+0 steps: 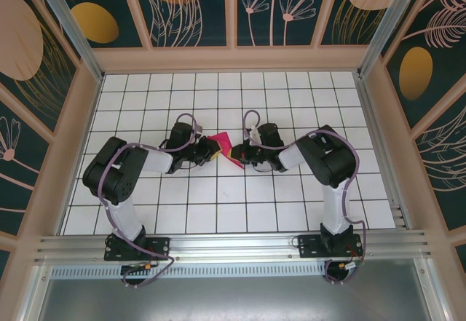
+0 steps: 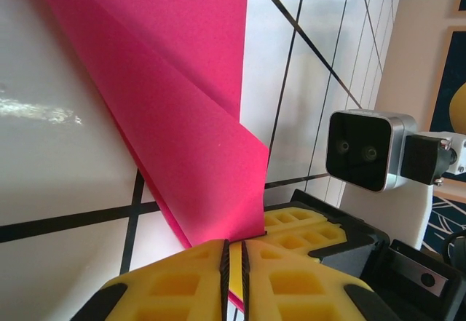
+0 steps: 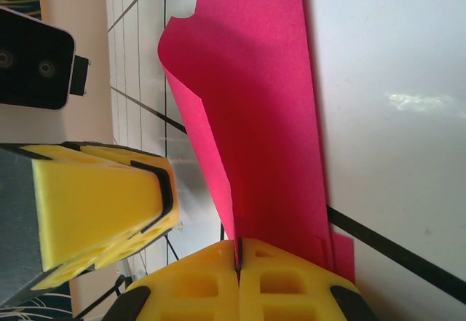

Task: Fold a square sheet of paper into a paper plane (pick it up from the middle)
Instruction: Fold the wing for the fifth time at the center of the table.

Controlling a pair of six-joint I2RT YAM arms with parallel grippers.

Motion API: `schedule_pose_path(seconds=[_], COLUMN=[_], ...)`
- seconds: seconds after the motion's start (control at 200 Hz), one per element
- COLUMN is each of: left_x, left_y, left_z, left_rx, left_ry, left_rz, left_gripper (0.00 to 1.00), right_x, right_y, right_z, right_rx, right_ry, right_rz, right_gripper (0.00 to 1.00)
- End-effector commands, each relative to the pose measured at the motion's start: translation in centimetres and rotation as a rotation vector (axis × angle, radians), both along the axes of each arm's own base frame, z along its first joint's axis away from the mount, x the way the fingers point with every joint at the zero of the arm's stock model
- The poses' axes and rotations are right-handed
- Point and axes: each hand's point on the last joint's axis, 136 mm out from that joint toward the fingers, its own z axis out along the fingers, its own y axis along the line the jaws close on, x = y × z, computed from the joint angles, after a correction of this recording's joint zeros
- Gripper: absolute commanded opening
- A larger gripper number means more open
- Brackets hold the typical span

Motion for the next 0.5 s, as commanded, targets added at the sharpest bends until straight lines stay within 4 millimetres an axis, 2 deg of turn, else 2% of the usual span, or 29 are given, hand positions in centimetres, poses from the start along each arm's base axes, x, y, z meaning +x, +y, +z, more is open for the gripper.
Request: schedule_pose_path(seconds=[0.0,0.125,0.135,0.16,0.495], left_x=[0.4,0.4,0.5,0.5,0.9], left_y=[-0.9,-1.1,-1.1,-1.2,-1.7], left_z=[0.6,0.4,0.4,0.4,0.2], left_rx=[-0.019,-0.023,-0.022,-0.023,-0.029], left_ry=[-0.048,-0.047,-0.046,-0.045,-0.051], left_rz=[-0.037,-0.044,-0.044,-0.044,-0.055], left_gripper=[0.17,0.16,0.16,0.16,0.15], right_x=[0.3,0.0,0.7,1.0,0.8], right_y=[-0.3,-0.3,-1.0,-1.3,-1.5], right_z=[-1.3,-1.8,-1.8,-1.8,-2.2], right_rx=[-0.010,-0.014,-0.014,-0.013,-0.028], right_ry=[0.074,0.107,0.108,0.111,0.120], right_rz=[-0.028,-0.035,-0.057,-0.066,-0.063], right_gripper=[0.00,0.00,0.00,0.00,0.00])
